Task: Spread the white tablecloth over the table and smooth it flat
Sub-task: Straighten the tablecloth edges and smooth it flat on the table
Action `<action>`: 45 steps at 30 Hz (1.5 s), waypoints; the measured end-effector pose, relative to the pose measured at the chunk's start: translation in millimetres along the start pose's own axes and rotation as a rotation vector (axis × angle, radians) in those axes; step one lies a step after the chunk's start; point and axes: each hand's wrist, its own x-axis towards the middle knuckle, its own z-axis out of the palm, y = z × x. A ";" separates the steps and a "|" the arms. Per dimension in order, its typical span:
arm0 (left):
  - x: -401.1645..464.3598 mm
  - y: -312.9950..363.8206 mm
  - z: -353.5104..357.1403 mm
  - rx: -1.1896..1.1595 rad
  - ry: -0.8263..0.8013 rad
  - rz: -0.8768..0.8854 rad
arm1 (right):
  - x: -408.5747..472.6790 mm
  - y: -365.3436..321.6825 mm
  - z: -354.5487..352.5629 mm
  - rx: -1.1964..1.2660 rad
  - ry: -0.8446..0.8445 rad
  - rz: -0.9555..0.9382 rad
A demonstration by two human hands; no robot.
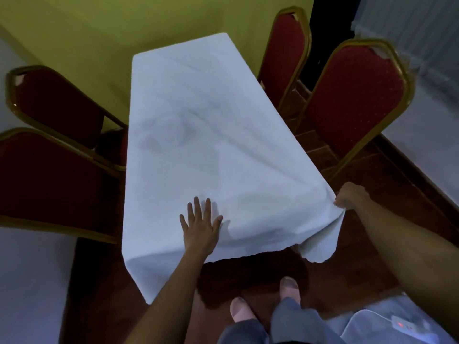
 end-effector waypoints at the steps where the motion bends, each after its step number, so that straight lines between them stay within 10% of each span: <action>1: 2.4 -3.4 -2.7 -0.003 0.006 -0.022 | -5.1 -8.1 -4.2 -0.080 0.029 0.005; 6: 18.5 -6.2 -2.9 -0.070 -0.047 -0.045 | -37.6 -58.5 12.2 -0.200 0.221 -0.416; 11: 17.8 -9.0 8.6 -0.096 -0.090 -0.022 | -67.2 -80.1 63.0 -0.287 0.023 -0.717; 45: 18.2 -44.4 8.1 -0.090 -0.045 -0.096 | -117.6 -160.5 125.6 -0.361 0.057 -0.962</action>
